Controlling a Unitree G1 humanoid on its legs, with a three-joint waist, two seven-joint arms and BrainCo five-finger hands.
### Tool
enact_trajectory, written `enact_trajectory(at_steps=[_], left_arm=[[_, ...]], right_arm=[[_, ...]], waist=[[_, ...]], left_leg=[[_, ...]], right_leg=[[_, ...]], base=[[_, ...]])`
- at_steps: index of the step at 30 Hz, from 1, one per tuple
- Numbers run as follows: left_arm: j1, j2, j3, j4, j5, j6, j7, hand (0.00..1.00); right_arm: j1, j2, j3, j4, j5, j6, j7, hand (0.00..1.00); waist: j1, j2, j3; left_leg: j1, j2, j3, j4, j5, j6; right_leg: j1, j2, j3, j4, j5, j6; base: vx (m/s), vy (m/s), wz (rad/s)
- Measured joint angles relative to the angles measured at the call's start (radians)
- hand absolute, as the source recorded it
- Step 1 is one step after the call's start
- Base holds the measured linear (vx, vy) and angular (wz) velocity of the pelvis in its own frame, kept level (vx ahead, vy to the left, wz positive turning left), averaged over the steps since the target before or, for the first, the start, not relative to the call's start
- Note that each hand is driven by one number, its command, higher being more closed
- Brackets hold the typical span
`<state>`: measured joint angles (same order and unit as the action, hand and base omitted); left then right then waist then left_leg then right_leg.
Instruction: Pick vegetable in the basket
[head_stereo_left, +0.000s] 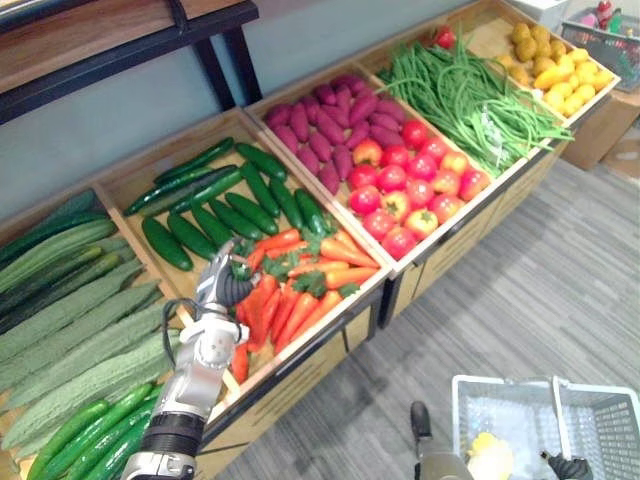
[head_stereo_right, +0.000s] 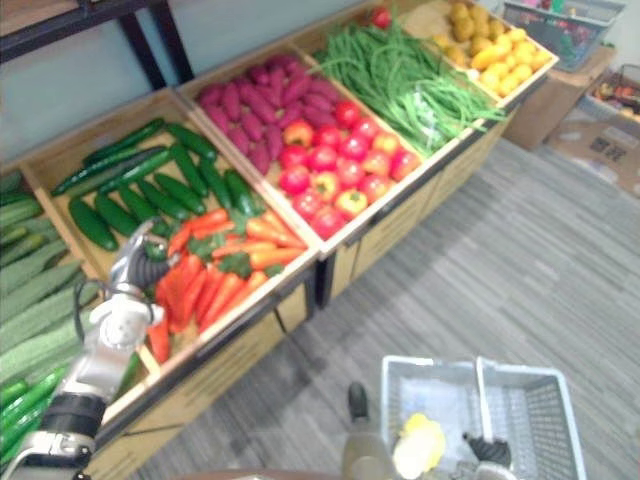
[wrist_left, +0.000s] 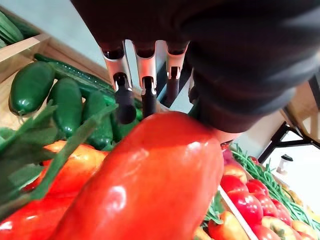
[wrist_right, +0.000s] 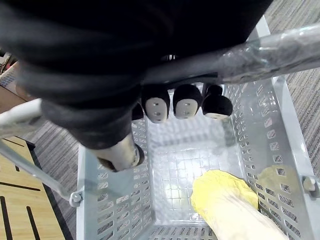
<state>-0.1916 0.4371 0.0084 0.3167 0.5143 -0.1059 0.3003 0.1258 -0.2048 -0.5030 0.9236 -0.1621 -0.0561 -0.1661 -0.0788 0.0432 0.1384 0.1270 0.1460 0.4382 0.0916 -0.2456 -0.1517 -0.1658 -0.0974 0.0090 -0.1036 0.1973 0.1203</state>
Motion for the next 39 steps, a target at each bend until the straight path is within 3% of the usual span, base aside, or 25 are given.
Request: enact_trajectory(at_steps=[18, 31, 39], left_arm=[[0.003, -0.003, 0.106, -0.081, -0.054, -0.002, 0.090, 1.00], [0.004, -0.092, 0.242, -0.080, -0.386, -0.002, 0.166, 1.00], [0.014, -0.148, 0.252, -0.078, -0.567, -0.012, 0.159, 1.00]], right_arm=[[-0.002, 0.000, -0.001, 0.027, -0.033, 0.000, -0.001, 1.00], [-0.003, -0.003, 0.000, 0.027, -0.037, 0.004, -0.002, 1.00], [-0.014, -0.004, 0.002, 0.025, -0.058, 0.009, -0.003, 1.00]], waist=[[-0.003, -0.007, -0.020], [-0.006, -0.015, -0.032], [-0.029, -0.016, -0.032]], left_leg=[[0.017, -0.007, -0.016, -0.003, 0.000, 0.001], [0.022, -0.016, -0.014, -0.002, -0.005, 0.010], [0.027, -0.018, -0.014, -0.002, -0.008, 0.016]], right_leg=[[0.015, -0.004, 0.001, -0.001, 0.003, 0.002], [0.016, -0.009, 0.013, -0.002, 0.009, 0.004], [0.017, -0.009, 0.017, -0.002, 0.009, 0.005]], base=[[-0.01, -0.013, 0.01], [0.00, -0.004, -0.01], [0.00, -0.004, -0.01]])
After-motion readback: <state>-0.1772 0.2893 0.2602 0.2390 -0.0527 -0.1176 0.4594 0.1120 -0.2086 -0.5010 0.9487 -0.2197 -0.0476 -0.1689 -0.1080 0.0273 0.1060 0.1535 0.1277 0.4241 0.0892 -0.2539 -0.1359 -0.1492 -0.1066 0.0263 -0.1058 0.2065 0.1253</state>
